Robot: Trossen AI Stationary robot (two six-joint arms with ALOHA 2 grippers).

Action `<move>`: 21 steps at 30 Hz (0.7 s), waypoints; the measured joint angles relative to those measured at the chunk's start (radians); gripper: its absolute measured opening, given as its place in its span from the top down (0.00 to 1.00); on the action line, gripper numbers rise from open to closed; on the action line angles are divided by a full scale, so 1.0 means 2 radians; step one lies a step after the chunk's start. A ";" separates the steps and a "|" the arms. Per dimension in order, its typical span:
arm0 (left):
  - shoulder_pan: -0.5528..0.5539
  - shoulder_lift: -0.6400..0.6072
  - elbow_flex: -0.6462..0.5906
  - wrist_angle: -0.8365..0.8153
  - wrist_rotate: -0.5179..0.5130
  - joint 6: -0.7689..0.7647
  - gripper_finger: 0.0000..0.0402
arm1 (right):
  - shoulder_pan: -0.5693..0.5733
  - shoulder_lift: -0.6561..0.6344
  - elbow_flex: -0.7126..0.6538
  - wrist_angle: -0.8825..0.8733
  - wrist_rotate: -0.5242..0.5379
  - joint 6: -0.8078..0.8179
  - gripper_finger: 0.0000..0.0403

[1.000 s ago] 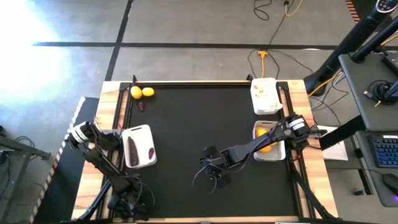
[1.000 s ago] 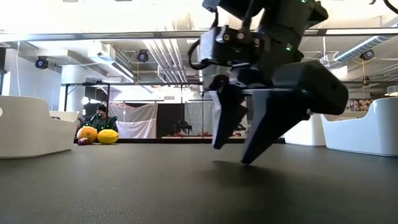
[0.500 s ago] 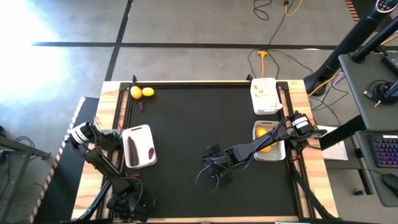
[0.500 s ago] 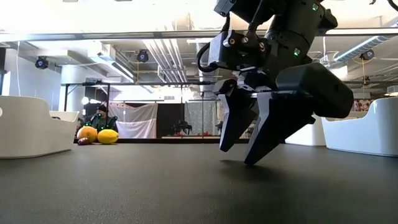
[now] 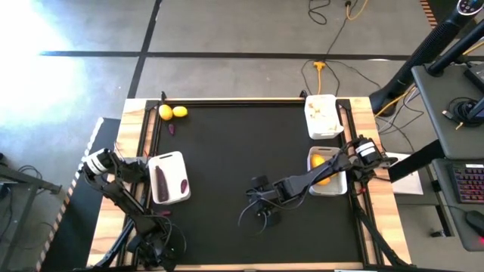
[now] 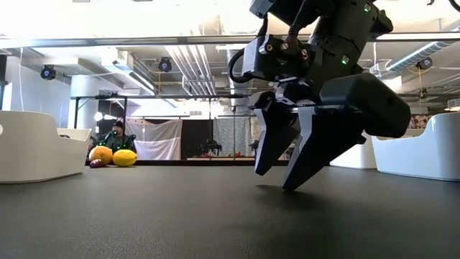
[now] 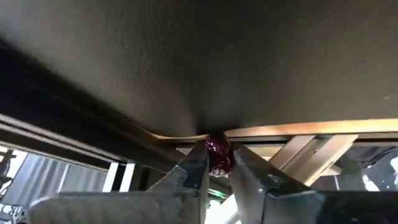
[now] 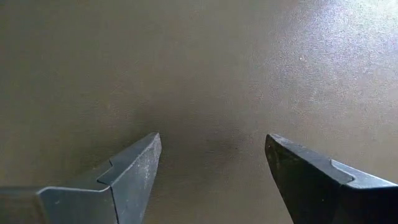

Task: Sort produce into baskets
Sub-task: Put the eggplant into the bottom white bin

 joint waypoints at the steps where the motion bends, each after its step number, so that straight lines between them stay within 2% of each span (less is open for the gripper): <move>1: 0.000 0.000 0.000 0.000 -0.001 0.003 0.93 | 0.001 0.000 0.000 0.000 0.001 0.001 0.29; 5: 0.002 -0.013 0.000 -0.011 -0.008 0.014 0.96 | 0.002 0.000 -0.001 -0.001 0.005 0.002 0.29; 9: 0.009 -0.045 0.000 -0.053 -0.051 0.026 0.96 | 0.003 -0.003 -0.001 -0.004 0.007 0.006 0.29; 16: 0.032 -0.107 0.000 -0.123 -0.215 0.078 0.96 | 0.003 -0.022 -0.004 -0.030 0.016 0.014 0.29; 21: 0.061 -0.122 0.000 -0.151 -0.319 0.149 0.96 | 0.003 -0.036 -0.010 -0.031 0.030 0.029 0.29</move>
